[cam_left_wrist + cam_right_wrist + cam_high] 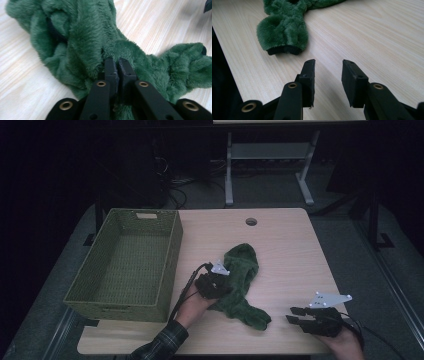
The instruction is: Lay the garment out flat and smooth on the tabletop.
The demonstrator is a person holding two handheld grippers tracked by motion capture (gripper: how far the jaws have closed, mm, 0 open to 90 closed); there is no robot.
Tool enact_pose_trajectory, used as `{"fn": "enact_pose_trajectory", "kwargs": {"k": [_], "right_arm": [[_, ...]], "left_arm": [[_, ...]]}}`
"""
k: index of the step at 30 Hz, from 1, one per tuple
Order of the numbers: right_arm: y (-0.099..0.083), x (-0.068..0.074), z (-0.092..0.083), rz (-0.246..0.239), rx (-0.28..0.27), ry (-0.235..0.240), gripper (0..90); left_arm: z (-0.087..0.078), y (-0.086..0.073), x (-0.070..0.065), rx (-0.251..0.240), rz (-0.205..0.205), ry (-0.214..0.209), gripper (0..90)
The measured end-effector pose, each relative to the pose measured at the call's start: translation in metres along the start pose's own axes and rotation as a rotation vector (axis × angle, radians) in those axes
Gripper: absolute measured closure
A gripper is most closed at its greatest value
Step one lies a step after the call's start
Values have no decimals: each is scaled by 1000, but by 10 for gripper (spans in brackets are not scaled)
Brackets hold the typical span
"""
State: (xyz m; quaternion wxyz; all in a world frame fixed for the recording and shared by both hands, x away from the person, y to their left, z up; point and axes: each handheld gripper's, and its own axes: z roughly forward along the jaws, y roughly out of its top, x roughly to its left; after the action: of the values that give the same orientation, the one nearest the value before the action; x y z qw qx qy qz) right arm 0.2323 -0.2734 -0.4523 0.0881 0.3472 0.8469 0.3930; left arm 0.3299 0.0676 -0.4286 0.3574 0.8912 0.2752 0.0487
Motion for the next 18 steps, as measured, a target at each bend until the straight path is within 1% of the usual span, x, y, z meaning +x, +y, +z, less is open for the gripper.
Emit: {"fn": "enact_pose_trajectory", "kwargs": {"k": [2, 3, 4, 6, 7, 8, 10, 11, 12, 13, 15, 16, 17, 18], "right_arm": [[0, 0, 0, 1, 0, -1, 629], [0, 0, 0, 2, 1, 0, 629], [0, 0, 0, 5, 2, 0, 628], [0, 0, 0, 5, 4, 1, 629], [0, 0, 0, 5, 4, 1, 629], [0, 0, 1, 1, 1, 1, 629], [0, 0, 1, 0, 0, 2, 629], [1, 1, 1, 3, 5, 1, 629], [1, 1, 1, 2, 5, 0, 629], [1, 1, 1, 3, 5, 0, 629], [0, 1, 1, 0, 3, 0, 629], [0, 0, 1, 3, 5, 0, 629], [0, 0, 1, 3, 5, 0, 629], [0, 0, 1, 4, 6, 0, 629]], "left_arm": [[-11, 0, -1, -36, -9, 6, 879], [-19, -1, -1, -65, -10, 27, 878], [-24, -2, -1, -88, -21, 43, 876], [-33, -4, 0, -112, -46, 80, 876], [-35, -6, 1, -111, -55, 102, 876], [-34, -8, 4, -106, -68, 112, 873], [-28, -12, 10, -87, -99, 118, 869], [-24, -15, 12, -83, -110, 106, 865], [-20, -16, 14, -80, -114, 100, 860], [-17, -17, 14, -71, -113, 102, 840], [-11, -16, 16, -57, -108, 115, 832], [-8, -17, 17, -54, -108, 117, 802], [-6, -17, 19, -46, -106, 120, 802], [-6, -18, 19, -42, -109, 125, 781]]}}
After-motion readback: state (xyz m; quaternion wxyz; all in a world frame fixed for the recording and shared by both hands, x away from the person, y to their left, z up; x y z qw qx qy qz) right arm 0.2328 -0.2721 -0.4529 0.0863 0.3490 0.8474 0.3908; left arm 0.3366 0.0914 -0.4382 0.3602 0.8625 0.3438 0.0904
